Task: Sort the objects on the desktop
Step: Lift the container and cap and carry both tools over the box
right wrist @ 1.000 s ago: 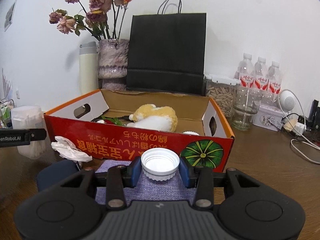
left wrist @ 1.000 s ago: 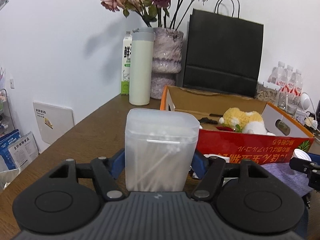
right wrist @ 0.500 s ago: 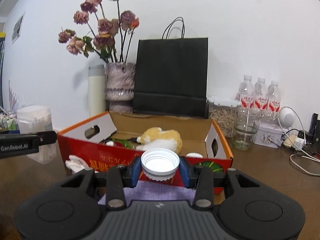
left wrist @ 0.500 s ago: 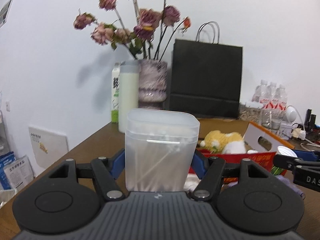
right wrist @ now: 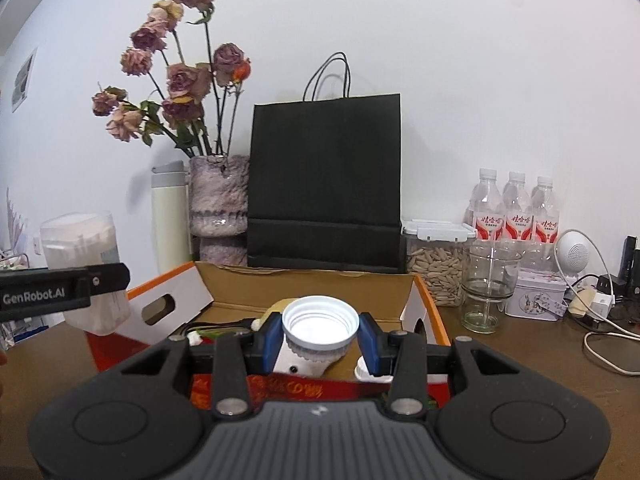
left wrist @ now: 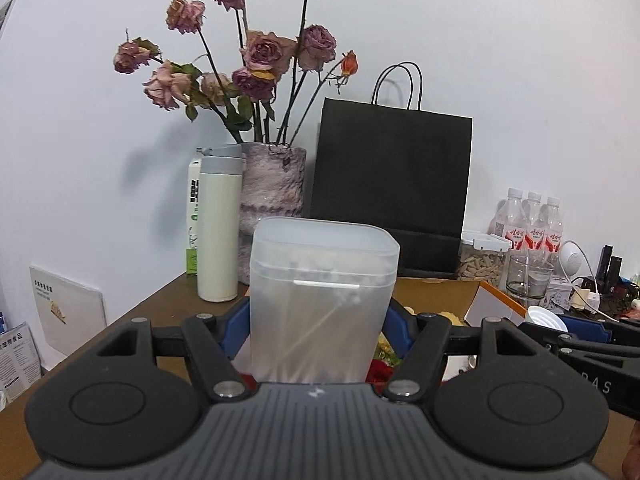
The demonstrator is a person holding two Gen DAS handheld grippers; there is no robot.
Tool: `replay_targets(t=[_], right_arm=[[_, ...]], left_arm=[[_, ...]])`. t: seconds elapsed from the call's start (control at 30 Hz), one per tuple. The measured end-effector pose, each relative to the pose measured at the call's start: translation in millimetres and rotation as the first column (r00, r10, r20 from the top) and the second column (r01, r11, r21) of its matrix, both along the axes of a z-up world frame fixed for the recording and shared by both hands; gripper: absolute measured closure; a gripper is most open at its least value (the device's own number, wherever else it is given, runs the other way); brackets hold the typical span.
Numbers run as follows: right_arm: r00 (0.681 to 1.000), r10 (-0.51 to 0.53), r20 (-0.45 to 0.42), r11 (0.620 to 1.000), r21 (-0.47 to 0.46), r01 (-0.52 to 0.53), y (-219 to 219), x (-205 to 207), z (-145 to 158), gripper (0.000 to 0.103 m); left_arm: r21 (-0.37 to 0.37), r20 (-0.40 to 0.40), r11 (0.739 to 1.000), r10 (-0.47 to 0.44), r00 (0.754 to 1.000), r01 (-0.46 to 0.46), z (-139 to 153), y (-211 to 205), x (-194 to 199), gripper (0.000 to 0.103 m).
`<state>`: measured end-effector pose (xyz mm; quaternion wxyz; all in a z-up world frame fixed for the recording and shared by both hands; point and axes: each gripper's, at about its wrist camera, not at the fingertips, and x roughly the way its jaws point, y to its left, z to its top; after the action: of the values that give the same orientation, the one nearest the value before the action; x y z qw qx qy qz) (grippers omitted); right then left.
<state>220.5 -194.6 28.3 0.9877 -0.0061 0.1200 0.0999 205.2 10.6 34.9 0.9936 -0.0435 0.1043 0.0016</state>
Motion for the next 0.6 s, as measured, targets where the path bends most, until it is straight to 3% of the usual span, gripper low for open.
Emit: replay_targets(t=[0.6], right_arm=[[0.998, 0.000, -0.055, 0.999, -0.050, -0.003, -7, 64, -10, 0.064]], left_arm=[[0.008, -0.045, 0.999, -0.030, 0.999, 0.031, -11, -11, 72, 0.035]])
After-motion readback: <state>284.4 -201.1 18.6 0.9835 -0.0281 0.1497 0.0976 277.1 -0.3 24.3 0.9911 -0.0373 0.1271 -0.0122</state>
